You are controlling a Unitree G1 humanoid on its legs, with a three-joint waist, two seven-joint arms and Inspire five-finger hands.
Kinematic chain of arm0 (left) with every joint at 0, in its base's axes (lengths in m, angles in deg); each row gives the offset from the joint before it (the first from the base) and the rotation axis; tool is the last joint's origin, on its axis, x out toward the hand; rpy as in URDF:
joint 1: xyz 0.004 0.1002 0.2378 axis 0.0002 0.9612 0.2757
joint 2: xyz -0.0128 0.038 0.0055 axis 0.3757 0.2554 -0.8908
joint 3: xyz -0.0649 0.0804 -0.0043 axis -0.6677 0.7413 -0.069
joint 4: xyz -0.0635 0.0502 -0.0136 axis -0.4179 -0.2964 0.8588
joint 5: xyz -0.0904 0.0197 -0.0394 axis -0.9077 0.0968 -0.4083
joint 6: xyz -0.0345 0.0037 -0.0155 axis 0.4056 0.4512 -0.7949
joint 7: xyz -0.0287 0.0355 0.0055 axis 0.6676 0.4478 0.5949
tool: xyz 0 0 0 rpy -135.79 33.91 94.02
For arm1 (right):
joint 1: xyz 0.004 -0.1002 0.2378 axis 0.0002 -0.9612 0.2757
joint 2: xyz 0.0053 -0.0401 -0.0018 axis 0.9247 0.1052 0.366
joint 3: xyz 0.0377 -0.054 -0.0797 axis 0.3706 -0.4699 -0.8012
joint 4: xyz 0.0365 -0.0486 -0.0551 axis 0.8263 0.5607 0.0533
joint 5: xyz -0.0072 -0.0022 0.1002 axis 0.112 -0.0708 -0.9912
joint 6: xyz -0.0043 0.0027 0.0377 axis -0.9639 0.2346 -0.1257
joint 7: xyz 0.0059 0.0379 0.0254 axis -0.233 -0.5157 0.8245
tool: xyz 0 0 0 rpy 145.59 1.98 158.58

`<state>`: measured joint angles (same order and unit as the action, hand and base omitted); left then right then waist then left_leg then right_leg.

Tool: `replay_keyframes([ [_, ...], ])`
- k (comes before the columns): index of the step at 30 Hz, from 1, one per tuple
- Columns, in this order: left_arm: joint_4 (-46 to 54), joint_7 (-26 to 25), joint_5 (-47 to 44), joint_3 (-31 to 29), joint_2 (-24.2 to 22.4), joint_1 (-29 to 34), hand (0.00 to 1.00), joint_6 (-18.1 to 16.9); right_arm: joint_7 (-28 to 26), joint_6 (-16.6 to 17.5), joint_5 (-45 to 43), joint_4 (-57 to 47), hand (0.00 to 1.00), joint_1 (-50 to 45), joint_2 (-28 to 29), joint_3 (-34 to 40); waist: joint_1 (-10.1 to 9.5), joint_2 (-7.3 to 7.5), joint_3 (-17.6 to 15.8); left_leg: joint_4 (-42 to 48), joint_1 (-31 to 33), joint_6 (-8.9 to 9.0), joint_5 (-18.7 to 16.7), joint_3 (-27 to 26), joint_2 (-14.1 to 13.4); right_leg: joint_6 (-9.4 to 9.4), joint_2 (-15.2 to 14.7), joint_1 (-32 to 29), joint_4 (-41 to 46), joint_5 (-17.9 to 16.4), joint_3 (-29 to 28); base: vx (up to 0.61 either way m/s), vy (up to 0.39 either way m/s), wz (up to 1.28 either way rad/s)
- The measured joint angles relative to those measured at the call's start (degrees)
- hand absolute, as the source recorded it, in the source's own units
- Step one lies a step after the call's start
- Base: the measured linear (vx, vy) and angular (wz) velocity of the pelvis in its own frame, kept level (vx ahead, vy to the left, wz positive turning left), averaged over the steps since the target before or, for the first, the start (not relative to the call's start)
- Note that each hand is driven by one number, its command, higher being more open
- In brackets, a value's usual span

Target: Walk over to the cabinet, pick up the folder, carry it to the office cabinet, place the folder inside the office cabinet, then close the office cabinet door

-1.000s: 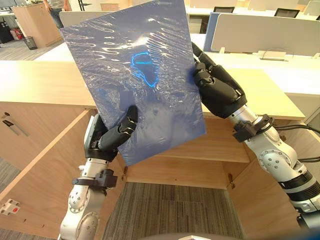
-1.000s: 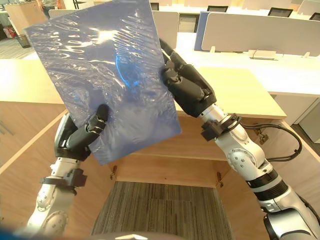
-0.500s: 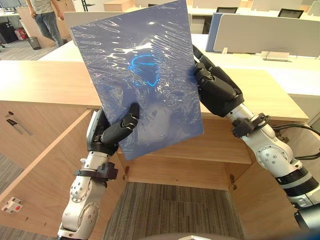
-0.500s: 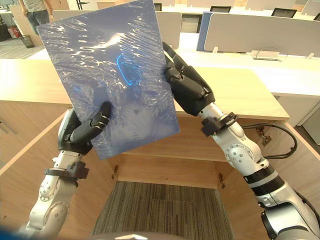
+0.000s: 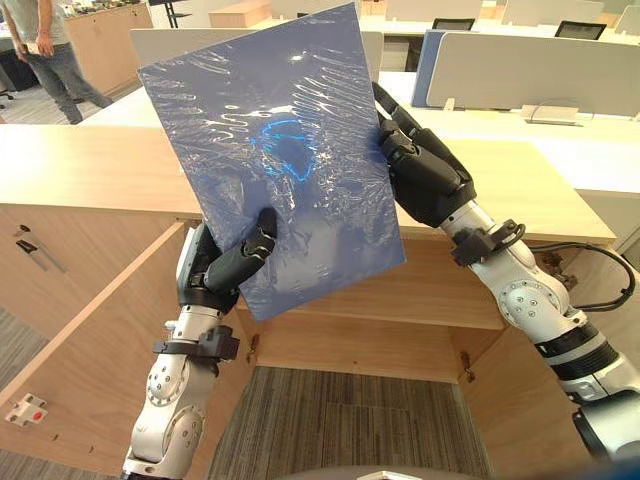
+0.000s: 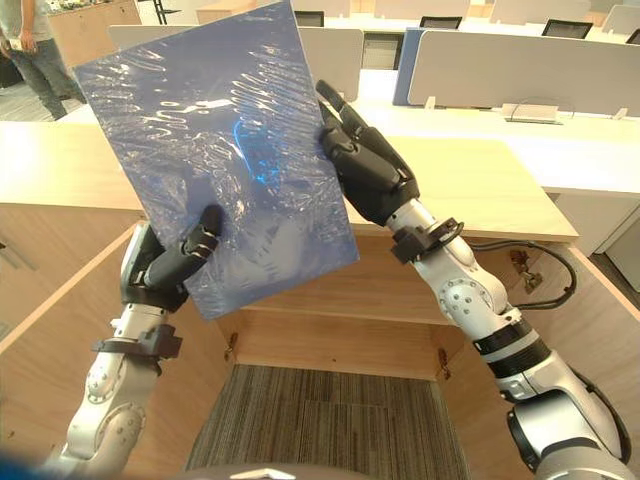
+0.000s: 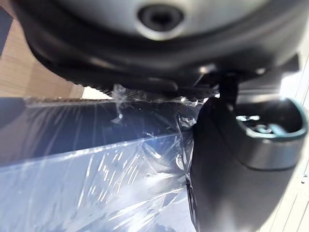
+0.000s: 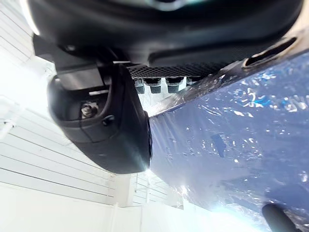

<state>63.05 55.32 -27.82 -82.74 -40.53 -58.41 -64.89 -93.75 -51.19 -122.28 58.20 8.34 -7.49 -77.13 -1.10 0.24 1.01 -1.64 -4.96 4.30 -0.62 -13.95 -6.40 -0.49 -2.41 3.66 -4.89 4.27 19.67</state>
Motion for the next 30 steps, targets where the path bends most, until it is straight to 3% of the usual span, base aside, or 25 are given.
replay_keyframes([
  [12,-6.08,0.98,8.35,-0.89,-3.00,-0.11,0.00,0.02,0.94,2.00,0.04,0.70,1.00,0.33,7.13,5.22,0.06,0.03,0.06,-0.01,-0.09,-0.01,0.00,-0.93,0.03,-0.02,0.00,-0.42,0.00,0.35,-0.99,0.00,0.000,-0.04],
  [30,-4.22,1.04,6.62,-1.35,-3.51,-1.55,0.00,1.28,1.16,2.39,0.07,0.54,1.00,1.29,7.17,5.01,0.07,0.16,-0.06,-0.14,-0.09,-0.01,0.00,-0.76,0.11,-0.03,-0.08,-0.33,0.00,0.35,-0.78,0.00,0.000,0.00],
])
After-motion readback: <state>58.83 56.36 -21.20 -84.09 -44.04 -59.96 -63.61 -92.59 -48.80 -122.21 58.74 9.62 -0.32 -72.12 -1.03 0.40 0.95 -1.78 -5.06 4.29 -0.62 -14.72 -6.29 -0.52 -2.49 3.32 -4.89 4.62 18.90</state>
